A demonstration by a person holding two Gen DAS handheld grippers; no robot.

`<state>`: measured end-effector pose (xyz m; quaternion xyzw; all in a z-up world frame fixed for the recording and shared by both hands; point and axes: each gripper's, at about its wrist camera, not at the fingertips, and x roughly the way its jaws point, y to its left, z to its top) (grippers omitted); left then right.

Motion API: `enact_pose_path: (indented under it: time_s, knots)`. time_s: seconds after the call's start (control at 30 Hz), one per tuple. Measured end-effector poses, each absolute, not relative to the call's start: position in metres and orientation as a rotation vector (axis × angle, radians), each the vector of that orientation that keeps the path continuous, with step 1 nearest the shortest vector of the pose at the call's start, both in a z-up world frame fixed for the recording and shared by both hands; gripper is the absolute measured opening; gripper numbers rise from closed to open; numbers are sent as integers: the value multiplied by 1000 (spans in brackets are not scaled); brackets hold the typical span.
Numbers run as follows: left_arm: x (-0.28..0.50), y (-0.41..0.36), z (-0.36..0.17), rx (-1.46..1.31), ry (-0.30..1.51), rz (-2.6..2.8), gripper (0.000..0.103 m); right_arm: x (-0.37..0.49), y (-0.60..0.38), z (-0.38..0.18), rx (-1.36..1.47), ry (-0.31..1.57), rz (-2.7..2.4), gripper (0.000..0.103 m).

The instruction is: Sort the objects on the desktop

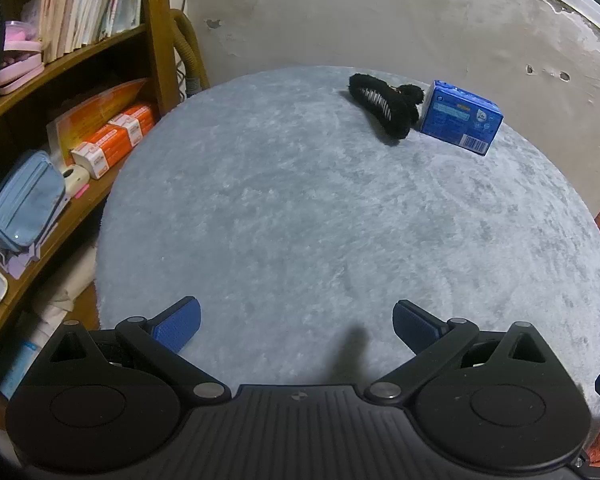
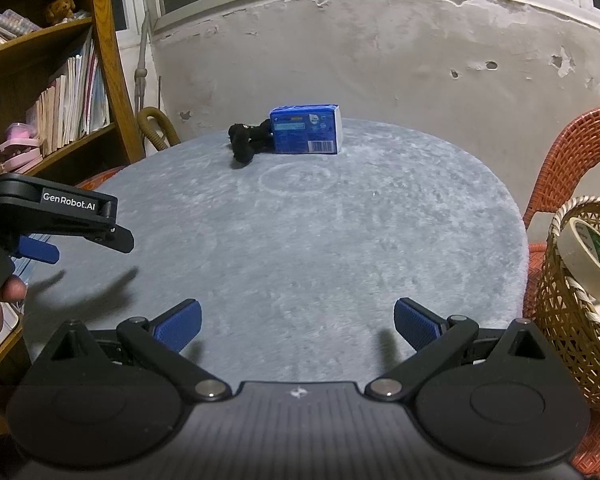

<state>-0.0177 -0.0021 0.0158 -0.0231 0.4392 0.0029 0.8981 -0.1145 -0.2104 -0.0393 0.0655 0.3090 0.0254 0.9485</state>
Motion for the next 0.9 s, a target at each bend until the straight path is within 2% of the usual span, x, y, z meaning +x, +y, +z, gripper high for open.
enact_pose_path:
  time_s: [0.9]
  knots:
    - [-9, 2, 15, -110, 926, 16, 103, -110, -219, -39, 168, 607, 43, 102]
